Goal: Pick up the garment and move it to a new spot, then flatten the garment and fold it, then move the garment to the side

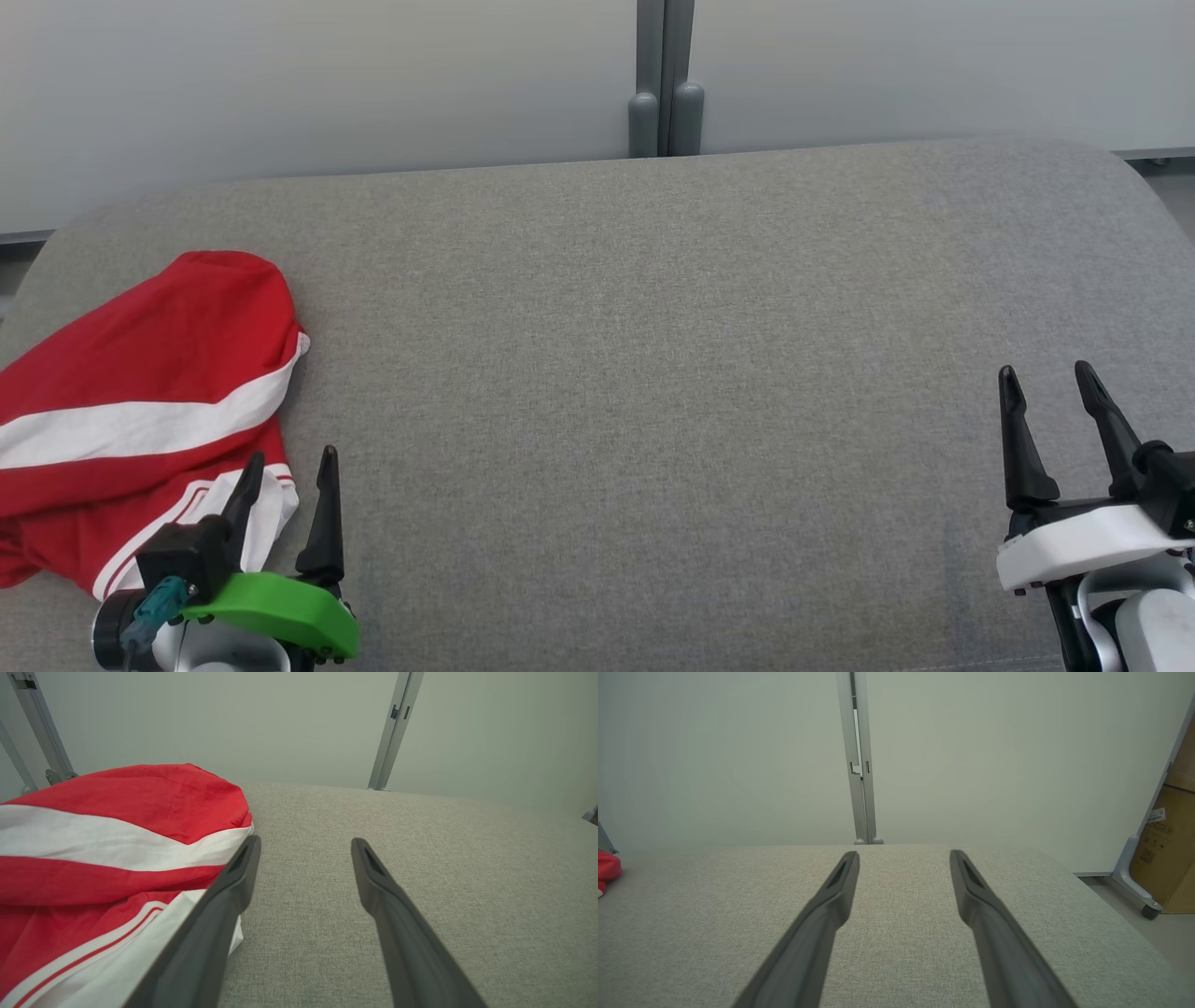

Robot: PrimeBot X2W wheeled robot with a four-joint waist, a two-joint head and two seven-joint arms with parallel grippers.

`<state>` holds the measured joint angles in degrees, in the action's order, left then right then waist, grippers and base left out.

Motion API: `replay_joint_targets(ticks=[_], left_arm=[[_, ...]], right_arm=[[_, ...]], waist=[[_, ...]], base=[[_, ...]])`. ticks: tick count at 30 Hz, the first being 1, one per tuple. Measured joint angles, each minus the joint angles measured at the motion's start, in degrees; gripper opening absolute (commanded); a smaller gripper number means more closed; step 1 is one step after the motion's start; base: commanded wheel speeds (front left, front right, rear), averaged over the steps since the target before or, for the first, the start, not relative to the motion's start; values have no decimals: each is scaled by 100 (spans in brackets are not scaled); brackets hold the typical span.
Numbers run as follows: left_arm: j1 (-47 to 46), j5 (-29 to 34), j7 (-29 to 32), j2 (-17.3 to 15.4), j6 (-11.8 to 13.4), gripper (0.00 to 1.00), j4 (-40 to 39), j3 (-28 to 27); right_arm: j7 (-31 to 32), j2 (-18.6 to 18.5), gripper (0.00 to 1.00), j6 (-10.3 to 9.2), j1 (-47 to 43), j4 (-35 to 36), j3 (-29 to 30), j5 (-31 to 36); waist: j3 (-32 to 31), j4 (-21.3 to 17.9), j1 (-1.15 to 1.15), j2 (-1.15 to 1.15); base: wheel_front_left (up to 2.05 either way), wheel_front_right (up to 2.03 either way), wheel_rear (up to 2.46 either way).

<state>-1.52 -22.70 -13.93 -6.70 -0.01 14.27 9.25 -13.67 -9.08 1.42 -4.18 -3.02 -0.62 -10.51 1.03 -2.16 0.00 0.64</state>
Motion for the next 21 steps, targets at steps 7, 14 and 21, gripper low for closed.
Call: replay_joint_targets(ticks=[7, 14, 21], left_arm=[[5, 188, -49, 10, 3, 100, 78, -123], [10, 189, -49, 32, -7, 100, 182, -201], [10, 224, -49, 46, -57, 100, 205, -296]], right_arm=[[-69, 13, 100, 58, -55, -142, 60, 127], [-76, 31, 100, 110, -82, -256, 123, 127], [-76, 44, 100, 158, -82, -293, 154, 143]], waist=[[-5, -4, 0, 0], [1, -8, 0, 0], [-11, -4, 0, 0]], base=[[0, 0, 0], [0, 0, 0], [0, 0, 0]])
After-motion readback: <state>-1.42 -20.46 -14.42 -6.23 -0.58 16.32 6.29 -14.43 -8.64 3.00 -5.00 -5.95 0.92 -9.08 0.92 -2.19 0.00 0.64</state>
